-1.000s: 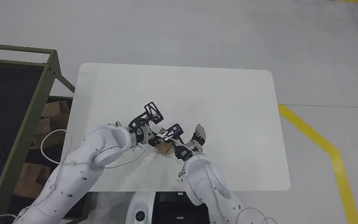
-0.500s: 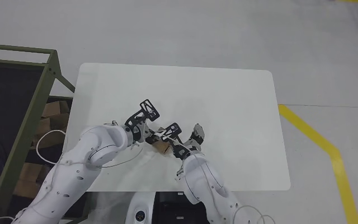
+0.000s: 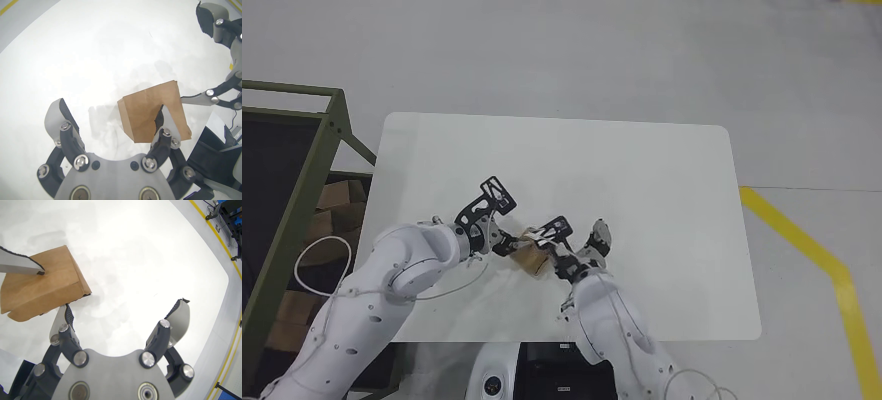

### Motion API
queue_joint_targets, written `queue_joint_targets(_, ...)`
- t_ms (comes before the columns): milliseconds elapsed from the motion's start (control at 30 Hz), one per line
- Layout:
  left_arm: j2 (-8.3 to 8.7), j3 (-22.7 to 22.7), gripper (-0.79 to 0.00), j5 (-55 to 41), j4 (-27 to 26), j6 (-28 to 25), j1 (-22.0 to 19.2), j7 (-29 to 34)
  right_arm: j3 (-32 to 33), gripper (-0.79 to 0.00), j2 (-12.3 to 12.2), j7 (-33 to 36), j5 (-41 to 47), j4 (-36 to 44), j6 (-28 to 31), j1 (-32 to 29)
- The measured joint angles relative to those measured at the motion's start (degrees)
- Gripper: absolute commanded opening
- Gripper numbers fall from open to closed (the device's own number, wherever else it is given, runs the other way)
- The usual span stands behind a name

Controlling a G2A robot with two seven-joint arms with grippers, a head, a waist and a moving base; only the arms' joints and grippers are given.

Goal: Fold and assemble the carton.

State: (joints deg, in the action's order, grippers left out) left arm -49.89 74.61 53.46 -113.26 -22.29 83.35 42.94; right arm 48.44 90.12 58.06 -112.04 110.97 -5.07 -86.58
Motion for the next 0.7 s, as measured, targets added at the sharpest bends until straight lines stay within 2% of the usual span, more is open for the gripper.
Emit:
queue_joint_targets(300,-0.13,-0.01,0.0,0.36,-0.09,-0.01,0.15,-0.11,3.37,0.0,-1.13,-3.49,2.19,4.25,4.11,-4.15)
queue_joint_targets(700,-0.35,-0.18,0.0,0.0,0.8,-0.29,-0.52,0.12,-0.29,0.0,-0.79,-1.85,0.8,0.1,2.19,-0.53)
